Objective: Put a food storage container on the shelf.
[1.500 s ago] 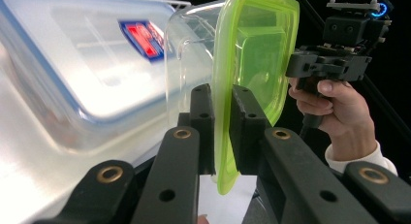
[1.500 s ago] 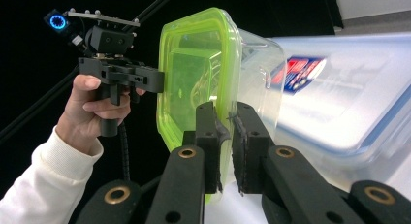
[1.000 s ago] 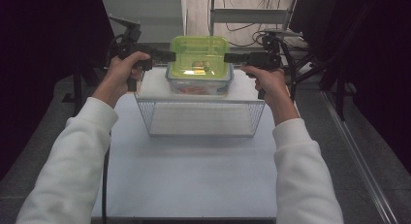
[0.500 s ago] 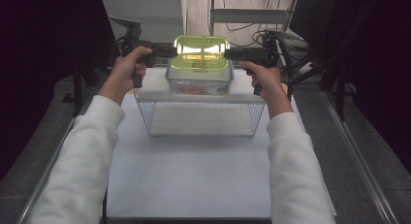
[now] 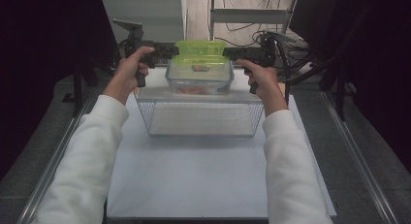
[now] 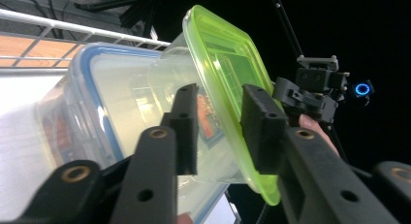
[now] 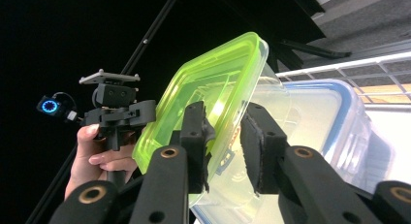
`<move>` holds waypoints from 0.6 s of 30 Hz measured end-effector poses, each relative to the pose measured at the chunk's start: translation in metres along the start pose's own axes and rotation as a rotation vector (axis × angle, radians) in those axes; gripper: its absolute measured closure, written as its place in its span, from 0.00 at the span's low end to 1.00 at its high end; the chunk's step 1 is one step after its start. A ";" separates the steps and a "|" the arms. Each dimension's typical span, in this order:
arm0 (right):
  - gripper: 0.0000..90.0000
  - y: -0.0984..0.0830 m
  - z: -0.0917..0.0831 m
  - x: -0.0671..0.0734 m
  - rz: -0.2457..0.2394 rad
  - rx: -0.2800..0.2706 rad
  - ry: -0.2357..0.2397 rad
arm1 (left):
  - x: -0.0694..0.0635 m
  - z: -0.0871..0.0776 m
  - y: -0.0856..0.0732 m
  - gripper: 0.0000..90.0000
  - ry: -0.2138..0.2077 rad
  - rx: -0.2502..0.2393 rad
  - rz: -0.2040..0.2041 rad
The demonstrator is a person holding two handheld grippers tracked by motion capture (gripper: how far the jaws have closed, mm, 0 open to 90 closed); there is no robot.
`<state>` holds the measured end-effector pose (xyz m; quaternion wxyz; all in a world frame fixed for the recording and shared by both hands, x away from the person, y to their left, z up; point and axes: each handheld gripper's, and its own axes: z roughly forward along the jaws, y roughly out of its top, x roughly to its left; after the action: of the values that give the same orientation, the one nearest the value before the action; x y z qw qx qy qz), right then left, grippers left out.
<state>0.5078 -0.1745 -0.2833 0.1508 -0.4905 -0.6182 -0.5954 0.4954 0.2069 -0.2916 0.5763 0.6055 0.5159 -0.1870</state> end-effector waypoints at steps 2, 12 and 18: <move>0.77 -0.001 0.000 0.000 -0.014 -0.002 -0.012 | 0.000 0.000 0.000 0.69 0.016 -0.009 0.013; 0.58 -0.002 -0.011 0.010 -0.083 -0.025 -0.050 | -0.009 -0.008 -0.003 0.37 0.040 -0.066 0.096; 0.58 -0.003 -0.012 0.014 -0.105 -0.022 -0.069 | -0.017 -0.013 -0.008 0.31 0.058 -0.076 0.140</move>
<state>0.4943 -0.1783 -0.2715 0.0926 -0.4794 -0.6412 -0.5920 0.4770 0.2099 -0.2785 0.5954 0.6231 0.4954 -0.1091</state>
